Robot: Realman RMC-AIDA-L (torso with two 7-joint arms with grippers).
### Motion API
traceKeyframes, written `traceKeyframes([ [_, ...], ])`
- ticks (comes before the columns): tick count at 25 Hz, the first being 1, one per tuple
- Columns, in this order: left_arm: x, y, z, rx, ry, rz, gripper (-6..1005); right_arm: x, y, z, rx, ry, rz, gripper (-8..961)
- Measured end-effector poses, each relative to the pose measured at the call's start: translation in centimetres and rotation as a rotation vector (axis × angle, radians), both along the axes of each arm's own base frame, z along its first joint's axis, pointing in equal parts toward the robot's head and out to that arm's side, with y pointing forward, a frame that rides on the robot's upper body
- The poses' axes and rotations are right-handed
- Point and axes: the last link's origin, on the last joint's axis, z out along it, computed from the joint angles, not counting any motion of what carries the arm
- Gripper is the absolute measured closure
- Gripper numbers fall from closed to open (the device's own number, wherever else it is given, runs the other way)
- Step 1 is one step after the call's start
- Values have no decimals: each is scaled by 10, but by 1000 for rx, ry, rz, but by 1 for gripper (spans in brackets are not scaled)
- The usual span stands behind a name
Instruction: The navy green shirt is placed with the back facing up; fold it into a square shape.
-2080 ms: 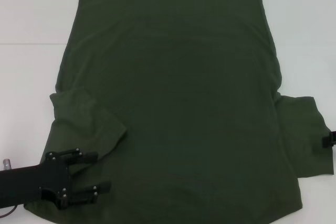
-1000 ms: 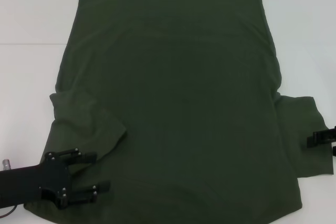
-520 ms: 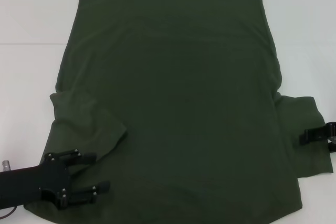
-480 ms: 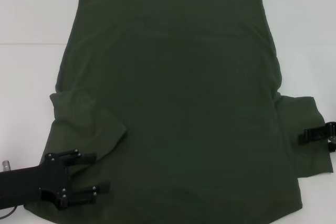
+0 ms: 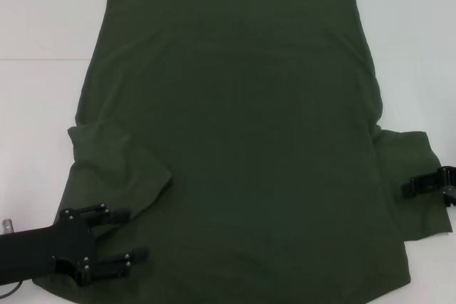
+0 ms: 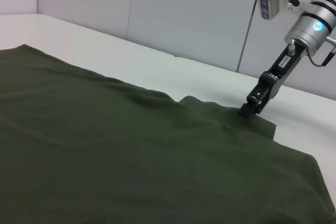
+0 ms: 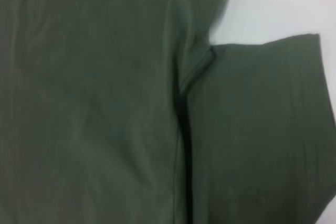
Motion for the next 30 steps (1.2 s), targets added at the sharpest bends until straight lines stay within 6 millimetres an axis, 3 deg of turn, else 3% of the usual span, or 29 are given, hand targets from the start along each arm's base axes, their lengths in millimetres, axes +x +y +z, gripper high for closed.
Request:
traceKeyframes([
  [3,0,0,0,0,0,0,231,0,1,2,-1,-18,9,117],
  [10,0,0,0,-2,-2,9,232,-3,2,1,-18,-35,21,302],
  [18,-1,0,1,3,-1,13,230,-4,3,1,-16,-35,19,539],
  [23,-1,1,1,7,2,16,230,-4,3,1,-15,-38,19,786],
  [30,-1,2,1,10,0,15,230,-2,4,5,-10,-47,25,939],
])
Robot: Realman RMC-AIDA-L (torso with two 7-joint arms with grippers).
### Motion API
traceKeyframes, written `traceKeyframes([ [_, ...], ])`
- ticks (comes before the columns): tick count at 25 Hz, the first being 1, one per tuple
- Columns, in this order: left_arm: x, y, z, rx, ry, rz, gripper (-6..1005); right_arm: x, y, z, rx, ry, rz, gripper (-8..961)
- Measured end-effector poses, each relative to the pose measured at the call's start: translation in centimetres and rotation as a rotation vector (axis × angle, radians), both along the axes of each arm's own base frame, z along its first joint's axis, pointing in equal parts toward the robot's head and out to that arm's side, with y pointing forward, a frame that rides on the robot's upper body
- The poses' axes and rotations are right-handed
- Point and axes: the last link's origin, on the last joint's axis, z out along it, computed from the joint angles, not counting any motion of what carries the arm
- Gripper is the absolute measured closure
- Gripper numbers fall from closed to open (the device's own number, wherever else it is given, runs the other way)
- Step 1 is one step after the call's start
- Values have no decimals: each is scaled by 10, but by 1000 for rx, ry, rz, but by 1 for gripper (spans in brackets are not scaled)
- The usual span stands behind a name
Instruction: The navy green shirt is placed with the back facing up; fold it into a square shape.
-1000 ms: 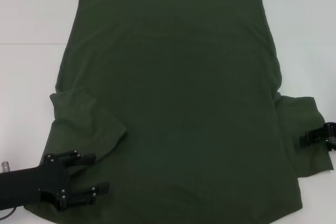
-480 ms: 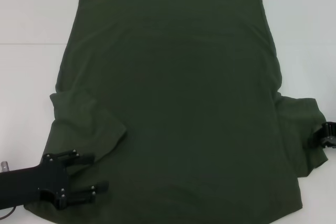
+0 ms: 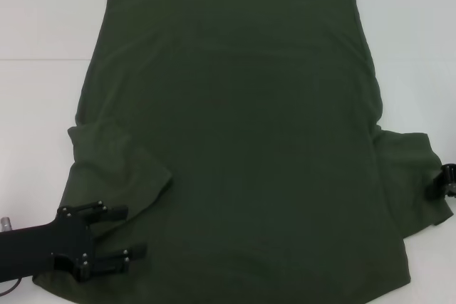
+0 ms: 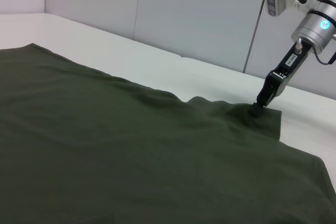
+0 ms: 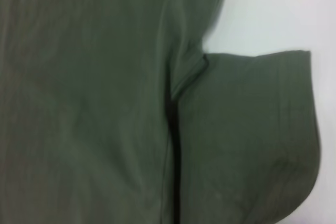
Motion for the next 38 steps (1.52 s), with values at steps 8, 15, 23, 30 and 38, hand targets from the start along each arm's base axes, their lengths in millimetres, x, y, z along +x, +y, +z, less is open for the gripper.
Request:
traceKeyframes([
  [8,0,0,0,0,-2,0,231,4,-3,23,76,16,4,938],
  [15,0,-1,1,1,-1,1,231,2,-4,45,173,87,27,939],
  [23,-1,-1,1,3,2,3,231,-17,11,43,177,103,87,939],
  [30,-2,0,2,5,4,3,231,-36,25,48,193,100,146,919],
  [38,-2,-1,2,4,2,3,232,-56,33,40,163,117,199,896],
])
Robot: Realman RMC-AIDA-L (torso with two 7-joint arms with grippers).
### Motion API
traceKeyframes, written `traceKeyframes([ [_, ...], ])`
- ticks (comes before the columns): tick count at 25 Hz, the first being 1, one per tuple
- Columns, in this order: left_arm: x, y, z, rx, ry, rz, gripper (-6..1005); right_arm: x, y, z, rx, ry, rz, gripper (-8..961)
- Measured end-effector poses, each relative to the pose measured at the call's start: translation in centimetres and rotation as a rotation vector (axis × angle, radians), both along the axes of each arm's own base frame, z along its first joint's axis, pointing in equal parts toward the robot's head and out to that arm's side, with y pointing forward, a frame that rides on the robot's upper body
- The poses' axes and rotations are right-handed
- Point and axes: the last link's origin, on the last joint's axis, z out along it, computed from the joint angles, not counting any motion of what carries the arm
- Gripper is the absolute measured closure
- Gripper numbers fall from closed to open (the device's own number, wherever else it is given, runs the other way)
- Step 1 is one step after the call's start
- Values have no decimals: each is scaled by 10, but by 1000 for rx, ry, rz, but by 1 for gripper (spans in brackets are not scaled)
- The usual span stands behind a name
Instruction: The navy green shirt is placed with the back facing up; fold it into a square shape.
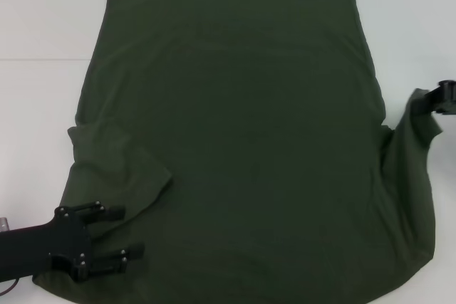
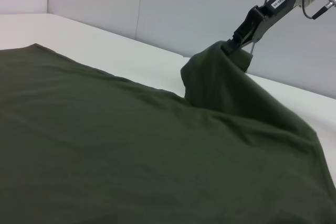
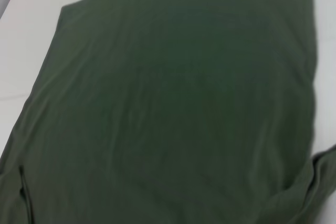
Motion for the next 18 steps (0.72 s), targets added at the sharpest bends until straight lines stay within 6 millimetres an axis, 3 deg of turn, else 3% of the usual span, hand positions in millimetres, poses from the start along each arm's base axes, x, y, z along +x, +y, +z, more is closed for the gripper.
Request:
traceKeyframes([
  [12,0,-1,-2,-6,1,2,231,-32,7,-57,-166,-18,72,861],
  [18,0,-2,-3,-8,-2,5,230,-35,9,-72,-164,-11,70,844],
])
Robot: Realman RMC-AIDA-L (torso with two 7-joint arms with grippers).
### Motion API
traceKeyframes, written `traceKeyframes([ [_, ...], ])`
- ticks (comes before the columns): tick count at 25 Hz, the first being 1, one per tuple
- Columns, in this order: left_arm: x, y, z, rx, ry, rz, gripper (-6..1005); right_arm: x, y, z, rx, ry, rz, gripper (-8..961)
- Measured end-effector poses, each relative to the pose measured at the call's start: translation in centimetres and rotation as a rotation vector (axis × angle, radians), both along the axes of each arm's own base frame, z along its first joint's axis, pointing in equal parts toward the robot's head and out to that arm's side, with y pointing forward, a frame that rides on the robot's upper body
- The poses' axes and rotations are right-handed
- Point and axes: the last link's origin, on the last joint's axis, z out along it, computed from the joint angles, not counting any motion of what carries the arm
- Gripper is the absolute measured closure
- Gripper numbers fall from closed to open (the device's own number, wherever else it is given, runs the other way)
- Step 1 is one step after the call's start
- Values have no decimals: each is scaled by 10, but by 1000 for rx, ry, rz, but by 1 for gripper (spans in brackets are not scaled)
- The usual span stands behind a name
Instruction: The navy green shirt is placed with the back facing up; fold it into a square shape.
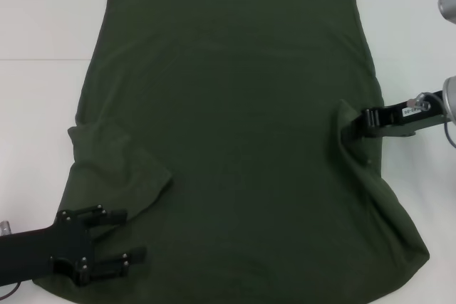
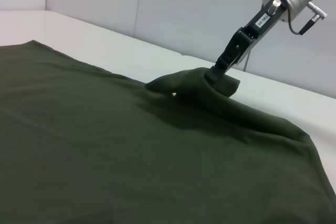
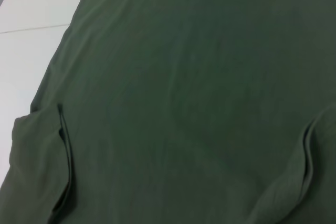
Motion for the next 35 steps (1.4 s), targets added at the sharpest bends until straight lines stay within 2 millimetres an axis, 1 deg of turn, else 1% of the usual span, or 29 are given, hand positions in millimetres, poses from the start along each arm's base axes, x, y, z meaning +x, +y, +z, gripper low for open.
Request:
traceKeyframes([
  [3,0,0,-1,-3,0,-1,230,0,0,-4,7,36,-14,835],
  [8,1,0,-1,-4,-1,-3,231,1,-2,-3,26,128,-19,821],
  [13,1,0,-1,-3,-2,-3,231,2,-9,2,42,271,13,575],
  [17,1,1,-1,4,-14,7,231,11,-16,11,81,343,52,484],
  [19,1,2,1,11,-32,35,231,15,-25,15,106,383,129,439],
  [22,0,5,9,23,-84,112,231,21,-45,17,149,439,297,371],
  [24,0,7,13,24,-114,163,232,27,-63,14,170,441,439,326],
  [27,-1,10,17,7,-148,228,232,37,-86,4,190,401,603,219],
  [29,0,11,19,-14,-174,276,232,43,-99,-6,197,363,688,221],
  [30,0,11,21,-25,-186,296,232,49,-110,-15,200,321,765,222],
  [31,0,11,24,-47,-208,332,232,49,-110,-15,200,321,765,223],
  [33,-1,10,25,-59,-220,353,232,55,-121,-24,198,286,827,224],
  [35,-3,10,30,-87,-245,414,231,58,-129,-34,196,257,889,223],
])
